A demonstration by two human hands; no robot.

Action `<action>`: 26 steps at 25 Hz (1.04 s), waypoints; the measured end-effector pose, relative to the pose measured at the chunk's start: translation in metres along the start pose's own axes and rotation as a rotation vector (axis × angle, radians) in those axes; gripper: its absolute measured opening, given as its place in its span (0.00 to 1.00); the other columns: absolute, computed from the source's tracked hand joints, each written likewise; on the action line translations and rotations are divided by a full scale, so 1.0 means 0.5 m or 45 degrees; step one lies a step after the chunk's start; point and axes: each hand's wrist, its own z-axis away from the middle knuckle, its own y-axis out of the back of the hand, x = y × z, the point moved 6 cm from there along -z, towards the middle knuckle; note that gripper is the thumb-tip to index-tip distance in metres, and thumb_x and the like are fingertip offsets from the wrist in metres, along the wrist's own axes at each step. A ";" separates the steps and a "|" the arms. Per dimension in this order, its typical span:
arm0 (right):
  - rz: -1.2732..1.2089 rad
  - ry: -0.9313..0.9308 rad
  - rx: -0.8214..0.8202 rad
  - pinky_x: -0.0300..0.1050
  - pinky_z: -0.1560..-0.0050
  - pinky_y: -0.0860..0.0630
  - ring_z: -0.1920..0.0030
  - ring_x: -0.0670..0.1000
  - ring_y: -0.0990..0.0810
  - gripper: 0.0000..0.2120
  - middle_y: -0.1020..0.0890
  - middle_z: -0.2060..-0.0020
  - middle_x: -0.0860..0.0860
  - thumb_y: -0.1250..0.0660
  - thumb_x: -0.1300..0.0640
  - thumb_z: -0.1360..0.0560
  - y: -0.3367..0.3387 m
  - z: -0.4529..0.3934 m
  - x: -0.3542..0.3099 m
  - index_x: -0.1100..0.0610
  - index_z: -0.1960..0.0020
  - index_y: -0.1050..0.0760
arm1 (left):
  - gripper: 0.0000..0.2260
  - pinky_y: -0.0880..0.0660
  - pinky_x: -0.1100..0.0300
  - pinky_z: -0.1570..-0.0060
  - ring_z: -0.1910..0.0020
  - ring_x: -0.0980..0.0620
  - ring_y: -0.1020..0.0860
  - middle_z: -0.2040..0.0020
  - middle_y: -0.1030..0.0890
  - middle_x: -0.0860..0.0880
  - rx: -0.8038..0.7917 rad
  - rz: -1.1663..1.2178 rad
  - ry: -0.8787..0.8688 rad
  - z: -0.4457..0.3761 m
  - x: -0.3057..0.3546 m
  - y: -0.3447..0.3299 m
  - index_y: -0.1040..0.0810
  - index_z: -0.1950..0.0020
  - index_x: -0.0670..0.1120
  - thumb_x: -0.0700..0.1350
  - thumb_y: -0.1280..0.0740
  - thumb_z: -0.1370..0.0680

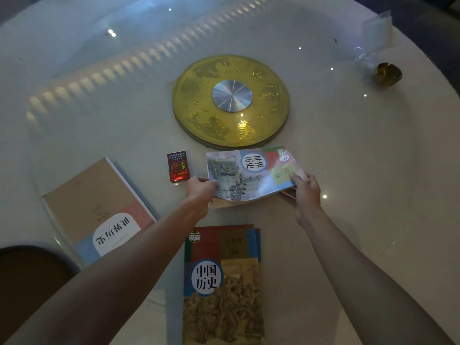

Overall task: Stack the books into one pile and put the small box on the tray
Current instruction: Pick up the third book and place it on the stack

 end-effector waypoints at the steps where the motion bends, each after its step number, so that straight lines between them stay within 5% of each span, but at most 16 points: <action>1: -0.078 -0.031 -0.037 0.62 0.40 0.18 0.43 0.60 0.14 0.15 0.14 0.43 0.58 0.31 0.60 0.26 0.000 0.009 -0.003 0.54 0.39 0.19 | 0.04 0.19 0.57 0.69 0.65 0.51 0.17 0.58 0.17 0.43 0.001 0.021 -0.007 0.006 0.001 0.003 0.22 0.54 0.40 0.39 0.28 0.24; 5: -0.362 -0.164 -0.190 0.55 0.54 0.16 0.50 0.57 0.14 0.23 0.15 0.46 0.57 0.31 0.63 0.26 -0.022 0.067 -0.020 0.55 0.32 0.24 | 0.05 0.24 0.64 0.76 0.70 0.52 0.15 0.61 0.16 0.42 -0.191 0.206 0.035 0.057 0.001 0.005 0.20 0.51 0.34 0.36 0.29 0.23; 10: -0.271 -0.131 -0.234 0.57 0.55 0.15 0.55 0.58 0.13 0.25 0.15 0.46 0.57 0.38 0.72 0.25 -0.042 0.161 -0.019 0.55 0.30 0.27 | 0.10 0.17 0.56 0.64 0.59 0.47 0.13 0.54 0.14 0.40 -0.379 0.294 0.055 0.153 -0.029 0.037 0.21 0.45 0.35 0.38 0.28 0.24; 14: -0.245 -0.110 -0.251 0.59 0.54 0.15 0.49 0.61 0.15 0.25 0.15 0.43 0.59 0.40 0.75 0.26 -0.022 0.233 -0.026 0.57 0.33 0.25 | 0.17 0.24 0.59 0.73 0.66 0.51 0.17 0.58 0.17 0.44 -0.201 -0.108 -0.086 0.203 -0.065 0.126 0.21 0.50 0.41 0.49 0.21 0.30; 19: -0.030 -0.115 -0.398 0.52 0.62 0.16 0.54 0.59 0.15 0.23 0.14 0.48 0.57 0.38 0.73 0.28 0.005 0.323 0.002 0.58 0.37 0.21 | 0.27 0.25 0.55 0.55 0.46 0.47 0.23 0.44 0.24 0.45 -0.131 -0.189 -0.191 0.232 -0.119 0.210 0.27 0.35 0.42 0.56 0.25 0.27; 22: 0.117 -0.156 -0.467 0.52 0.60 0.16 0.51 0.61 0.16 0.22 0.15 0.46 0.60 0.37 0.70 0.27 0.020 0.356 0.045 0.60 0.34 0.21 | 0.19 0.22 0.48 0.44 0.42 0.45 0.22 0.42 0.20 0.45 -0.285 -0.266 -0.154 0.257 -0.162 0.210 0.21 0.37 0.46 0.55 0.30 0.23; 26: 0.284 -0.173 -0.452 0.53 0.55 0.17 0.49 0.62 0.16 0.19 0.15 0.42 0.62 0.36 0.69 0.24 0.028 0.385 0.115 0.62 0.34 0.22 | 0.11 0.18 0.52 0.59 0.52 0.45 0.17 0.47 0.17 0.44 -0.317 -0.287 -0.090 0.286 -0.235 0.217 0.20 0.42 0.47 0.47 0.31 0.22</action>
